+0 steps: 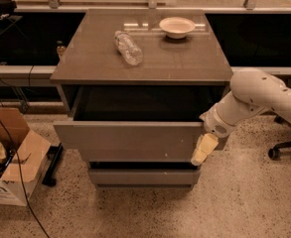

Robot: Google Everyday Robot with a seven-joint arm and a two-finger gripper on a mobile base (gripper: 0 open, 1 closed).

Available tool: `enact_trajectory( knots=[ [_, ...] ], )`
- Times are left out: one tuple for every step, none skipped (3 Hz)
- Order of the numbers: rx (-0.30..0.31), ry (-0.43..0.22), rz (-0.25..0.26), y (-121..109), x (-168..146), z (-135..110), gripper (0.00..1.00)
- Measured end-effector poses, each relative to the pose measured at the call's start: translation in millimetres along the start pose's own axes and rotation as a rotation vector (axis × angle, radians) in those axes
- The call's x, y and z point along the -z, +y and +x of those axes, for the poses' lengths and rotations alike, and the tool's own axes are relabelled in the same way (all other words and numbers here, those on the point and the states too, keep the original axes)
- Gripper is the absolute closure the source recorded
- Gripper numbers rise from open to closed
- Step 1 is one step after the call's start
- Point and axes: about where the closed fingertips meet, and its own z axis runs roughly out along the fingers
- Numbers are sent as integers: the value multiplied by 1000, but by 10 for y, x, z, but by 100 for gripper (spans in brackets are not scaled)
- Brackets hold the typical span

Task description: Open top drawer

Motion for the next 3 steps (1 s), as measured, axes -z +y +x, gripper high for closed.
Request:
enact_trajectory(
  knots=[
    [-17,26,-72,206,43,140,18],
    [-25,42,-111,336,71,205,42],
    [-25,42,-111,337,93,195,39]
  ],
)
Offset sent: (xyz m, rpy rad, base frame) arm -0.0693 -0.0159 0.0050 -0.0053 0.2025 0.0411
